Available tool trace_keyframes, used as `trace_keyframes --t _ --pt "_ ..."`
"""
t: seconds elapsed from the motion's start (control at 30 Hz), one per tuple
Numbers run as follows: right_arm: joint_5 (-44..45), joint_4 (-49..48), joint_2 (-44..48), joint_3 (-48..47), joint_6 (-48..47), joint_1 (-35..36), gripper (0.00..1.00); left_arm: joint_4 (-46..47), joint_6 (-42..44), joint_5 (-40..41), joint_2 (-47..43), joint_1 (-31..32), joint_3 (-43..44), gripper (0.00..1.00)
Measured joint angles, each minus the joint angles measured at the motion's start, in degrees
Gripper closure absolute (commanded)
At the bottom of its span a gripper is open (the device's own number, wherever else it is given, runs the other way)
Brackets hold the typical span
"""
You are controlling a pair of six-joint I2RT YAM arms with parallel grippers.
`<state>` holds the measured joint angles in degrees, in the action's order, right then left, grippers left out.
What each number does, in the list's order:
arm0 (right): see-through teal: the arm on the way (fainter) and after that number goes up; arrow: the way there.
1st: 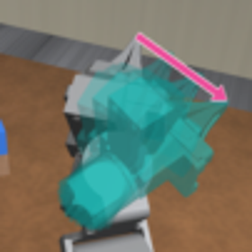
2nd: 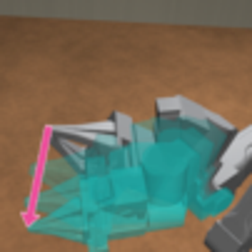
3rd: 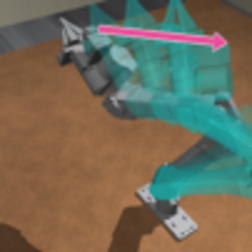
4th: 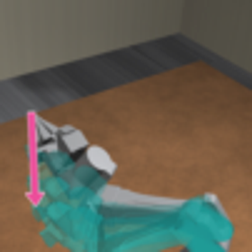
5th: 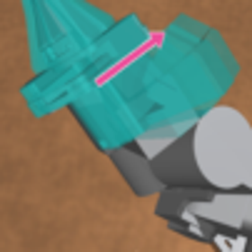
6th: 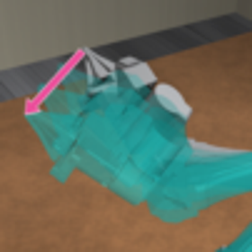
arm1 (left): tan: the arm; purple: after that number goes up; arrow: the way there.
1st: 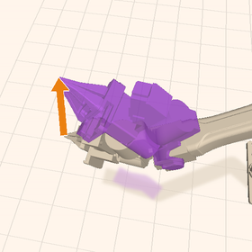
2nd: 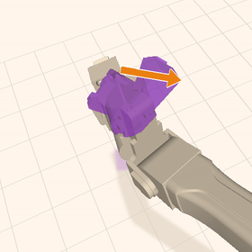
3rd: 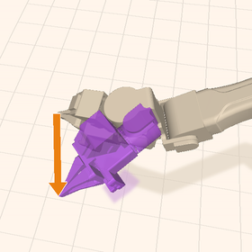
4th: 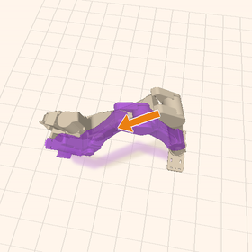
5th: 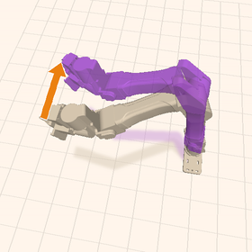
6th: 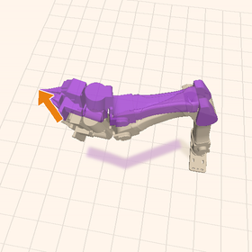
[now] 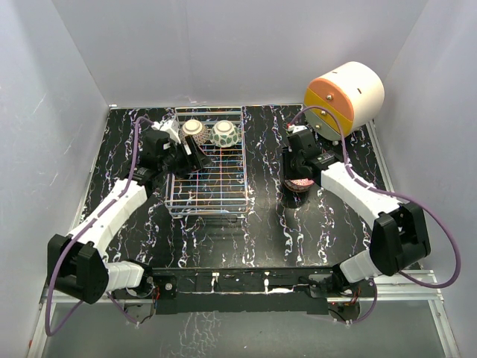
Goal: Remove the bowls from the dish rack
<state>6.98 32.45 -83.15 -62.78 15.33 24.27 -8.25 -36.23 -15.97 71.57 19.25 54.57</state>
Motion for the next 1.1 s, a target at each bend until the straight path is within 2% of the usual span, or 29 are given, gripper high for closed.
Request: trace_keyframes --t 0.1,0.27,0.33,0.5,0.63,0.73,1.1 --pt "0.3 -0.1 0.8 0.0 0.3 0.0 0.65 -2.3 1.8 6.5 1.4 0.0 3.2 0.17" --pt "0.9 -2.8 6.3 1.7 1.3 0.0 0.52 -2.5 3.7 13.5 5.1 0.0 5.7 0.06" --pt "1.4 -4.7 9.7 3.5 1.7 0.0 0.38 -2.5 4.3 15.7 8.0 0.0 7.0 0.03" --pt "3.1 -10.8 17.8 10.3 3.3 0.0 0.23 -2.2 7.1 19.8 15.6 0.0 10.3 0.03" --pt "4.0 -16.1 26.3 17.9 4.2 0.0 0.22 -0.3 10.0 22.0 18.5 0.0 11.0 0.03" --pt "4.8 -17.8 30.2 19.6 4.3 0.0 0.22 3.4 12.0 23.6 18.5 0.0 11.0 0.03" --pt "6.4 -19.9 32.3 21.0 4.2 0.0 0.23 8.0 17.6 28.2 23.6 0.0 13.3 0.03"
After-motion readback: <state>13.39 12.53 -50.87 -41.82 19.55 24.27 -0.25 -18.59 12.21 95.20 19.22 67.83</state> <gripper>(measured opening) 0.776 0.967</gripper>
